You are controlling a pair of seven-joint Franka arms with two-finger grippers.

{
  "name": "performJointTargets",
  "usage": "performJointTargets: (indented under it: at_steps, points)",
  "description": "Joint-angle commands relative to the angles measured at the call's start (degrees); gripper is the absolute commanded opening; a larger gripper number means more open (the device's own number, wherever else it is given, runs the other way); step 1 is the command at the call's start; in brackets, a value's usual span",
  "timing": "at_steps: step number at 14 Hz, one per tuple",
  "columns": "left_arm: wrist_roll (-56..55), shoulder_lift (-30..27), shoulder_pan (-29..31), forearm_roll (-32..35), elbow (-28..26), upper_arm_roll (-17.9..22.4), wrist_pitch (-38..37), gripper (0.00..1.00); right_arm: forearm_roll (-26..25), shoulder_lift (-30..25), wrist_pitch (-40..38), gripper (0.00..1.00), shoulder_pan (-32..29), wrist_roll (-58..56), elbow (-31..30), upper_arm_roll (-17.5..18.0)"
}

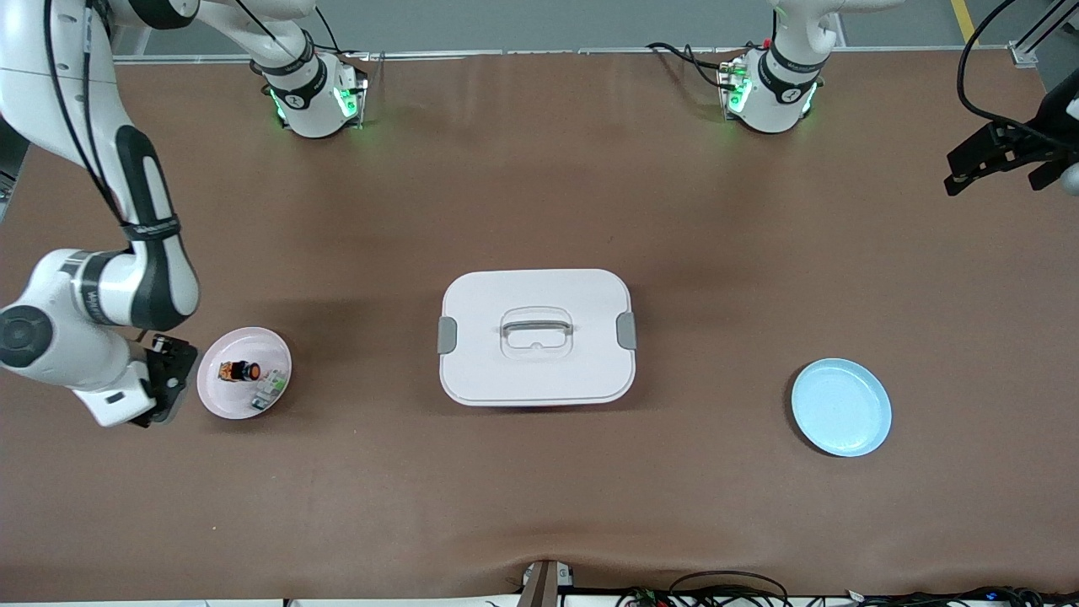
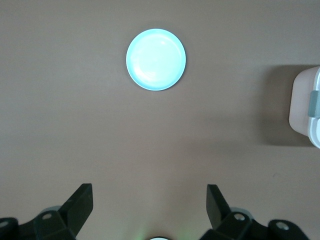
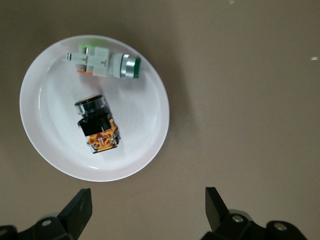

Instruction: Transfer orange switch to right arm and place

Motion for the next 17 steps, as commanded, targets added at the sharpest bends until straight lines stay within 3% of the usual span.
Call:
performJointTargets:
  at_steps: [1,5,9,12,14,17]
  points:
    - [0.8,-3.1,0.1,-0.8,-3.8,-0.2,2.1,1.0,3.6,-0.1,-1.1,1.0,-1.7,5.3,1.6,0.6]
    - [0.8,-3.9,0.2,-0.9,-5.2,-0.2,3.8,1.0,7.4,0.0,1.9,1.0,-2.3,17.3,2.4,0.6]
    - [0.8,-3.6,0.2,-1.0,-5.7,-0.2,3.8,1.0,7.4,0.3,6.3,1.0,-2.1,31.8,2.3,0.5]
    - [0.8,-3.6,-0.1,-0.9,-5.7,-0.2,3.8,1.0,6.4,0.2,4.8,1.0,-1.5,57.0,1.7,0.5]
    - [0.9,-3.3,-0.2,-0.9,-5.6,-0.2,4.1,1.0,2.2,0.3,2.0,1.0,-0.1,76.3,1.6,0.6]
    - [0.9,-3.3,-0.4,-0.9,-5.7,-0.2,4.2,1.0,1.9,0.3,0.8,1.0,0.3,77.7,1.6,0.8]
